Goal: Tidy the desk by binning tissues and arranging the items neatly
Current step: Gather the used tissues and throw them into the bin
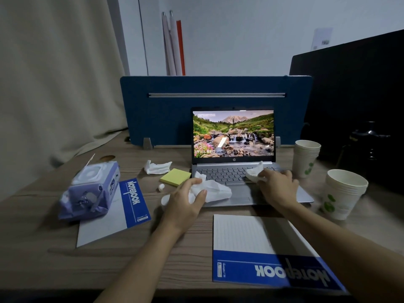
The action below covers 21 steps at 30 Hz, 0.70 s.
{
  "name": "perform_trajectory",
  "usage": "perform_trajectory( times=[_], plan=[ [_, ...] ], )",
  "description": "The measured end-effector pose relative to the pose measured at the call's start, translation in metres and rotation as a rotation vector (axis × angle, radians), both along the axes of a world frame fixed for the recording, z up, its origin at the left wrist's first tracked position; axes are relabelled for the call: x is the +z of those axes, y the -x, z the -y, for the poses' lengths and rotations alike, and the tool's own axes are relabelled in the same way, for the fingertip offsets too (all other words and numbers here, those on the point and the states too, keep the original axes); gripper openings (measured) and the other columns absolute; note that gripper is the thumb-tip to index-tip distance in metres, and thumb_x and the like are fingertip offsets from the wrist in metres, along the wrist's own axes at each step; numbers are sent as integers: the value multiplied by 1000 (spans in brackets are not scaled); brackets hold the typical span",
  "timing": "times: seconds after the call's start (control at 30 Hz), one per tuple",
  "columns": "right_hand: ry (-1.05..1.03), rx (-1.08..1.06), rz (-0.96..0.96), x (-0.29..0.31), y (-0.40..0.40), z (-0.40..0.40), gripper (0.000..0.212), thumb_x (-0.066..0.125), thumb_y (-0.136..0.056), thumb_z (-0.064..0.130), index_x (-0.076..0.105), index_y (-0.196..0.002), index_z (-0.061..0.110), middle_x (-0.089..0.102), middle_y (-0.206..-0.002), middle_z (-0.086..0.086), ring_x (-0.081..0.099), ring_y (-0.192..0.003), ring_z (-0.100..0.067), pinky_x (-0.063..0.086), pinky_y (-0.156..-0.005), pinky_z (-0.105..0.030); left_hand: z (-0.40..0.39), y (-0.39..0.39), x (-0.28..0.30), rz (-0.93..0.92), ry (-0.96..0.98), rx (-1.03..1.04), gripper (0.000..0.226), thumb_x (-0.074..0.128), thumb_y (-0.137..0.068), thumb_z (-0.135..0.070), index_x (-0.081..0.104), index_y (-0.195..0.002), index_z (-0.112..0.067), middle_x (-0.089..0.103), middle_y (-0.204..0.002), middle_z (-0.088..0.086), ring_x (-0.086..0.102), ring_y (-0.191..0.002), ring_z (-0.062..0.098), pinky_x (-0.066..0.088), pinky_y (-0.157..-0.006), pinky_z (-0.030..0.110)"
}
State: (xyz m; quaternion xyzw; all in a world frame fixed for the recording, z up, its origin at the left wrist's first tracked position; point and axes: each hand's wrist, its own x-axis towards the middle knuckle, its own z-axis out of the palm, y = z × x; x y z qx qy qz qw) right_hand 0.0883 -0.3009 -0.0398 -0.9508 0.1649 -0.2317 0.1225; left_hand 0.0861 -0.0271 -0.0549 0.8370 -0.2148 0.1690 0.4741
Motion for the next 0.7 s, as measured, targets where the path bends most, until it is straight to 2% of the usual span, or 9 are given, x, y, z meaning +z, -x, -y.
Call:
perform_trajectory(
  times=[0.07,0.13,0.23,0.37,0.5,0.57,0.7],
  plan=[
    [-81,122,93,5,7,-9,19,59,-91,24,69,-107,22,72,-103,-9,54,-101,-34,44,-78,-40,0,0,-1,17,-10,-3,37,53,-91,-45,56,-124,-28,59,-129,-7,50,-119,9,38,-93,25],
    [-202,282,158,10,16,-23,15,63,-90,17,71,-102,15,73,-96,-7,61,-88,-26,46,-70,-35,1,-1,-3,39,-31,3,33,55,-94,-39,56,-125,-26,59,-130,-5,50,-120,10,37,-93,25],
    [-314,412,198,14,29,-47,9,68,-89,15,67,-97,17,67,-89,5,57,-81,-14,39,-63,-25,2,0,-5,72,-44,64,34,54,-95,-38,56,-126,-23,58,-130,-3,50,-116,10,37,-90,24],
    [-456,452,266,12,43,-68,12,69,-89,17,58,-90,22,58,-78,13,50,-68,-2,36,-56,-15,0,4,-3,87,6,186,40,53,-95,-41,55,-128,-20,59,-128,3,47,-108,8,38,-83,26],
    [-596,431,376,19,51,-80,10,67,-89,16,58,-87,21,58,-75,11,50,-65,4,38,-53,-14,-1,10,-1,60,36,210,43,51,-94,-47,55,-128,-21,58,-126,4,47,-105,10,40,-78,27],
    [-624,464,373,22,55,-85,8,67,-89,16,60,-88,19,58,-76,10,51,-67,5,39,-55,-14,-2,12,-1,45,20,191,45,50,-94,-49,55,-128,-22,59,-126,4,51,-105,12,44,-78,29],
    [-633,545,336,25,60,-92,6,66,-89,13,61,-89,15,60,-79,5,52,-68,-9,45,-60,-28,-5,15,0,-10,71,150,47,46,-94,-55,55,-128,-24,61,-125,1,56,-107,14,44,-78,28]
  ],
)
